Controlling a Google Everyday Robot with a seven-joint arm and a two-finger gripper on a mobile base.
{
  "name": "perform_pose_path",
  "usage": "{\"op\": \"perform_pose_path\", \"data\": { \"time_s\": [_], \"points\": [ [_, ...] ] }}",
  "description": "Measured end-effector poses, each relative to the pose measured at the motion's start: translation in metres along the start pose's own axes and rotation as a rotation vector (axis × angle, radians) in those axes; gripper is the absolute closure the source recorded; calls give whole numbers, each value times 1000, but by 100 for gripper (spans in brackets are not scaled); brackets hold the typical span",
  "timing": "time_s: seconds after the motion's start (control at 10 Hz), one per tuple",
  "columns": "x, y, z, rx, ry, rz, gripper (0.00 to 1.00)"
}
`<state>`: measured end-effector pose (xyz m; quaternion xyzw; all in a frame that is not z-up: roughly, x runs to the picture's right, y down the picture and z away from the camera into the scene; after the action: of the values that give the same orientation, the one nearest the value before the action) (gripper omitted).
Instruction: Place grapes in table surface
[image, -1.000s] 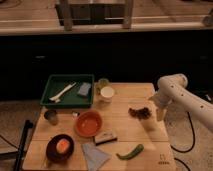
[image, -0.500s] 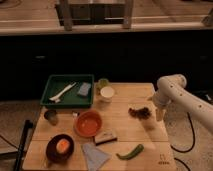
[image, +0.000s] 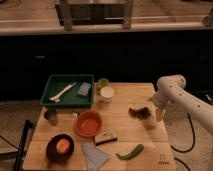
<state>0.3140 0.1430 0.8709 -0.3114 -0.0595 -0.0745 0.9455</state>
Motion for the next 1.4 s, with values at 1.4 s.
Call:
{"op": "perform_pose_path", "data": {
  "time_s": [1.4],
  "points": [
    [0, -7, 17, -23, -17, -25, 20]
  ]
}}
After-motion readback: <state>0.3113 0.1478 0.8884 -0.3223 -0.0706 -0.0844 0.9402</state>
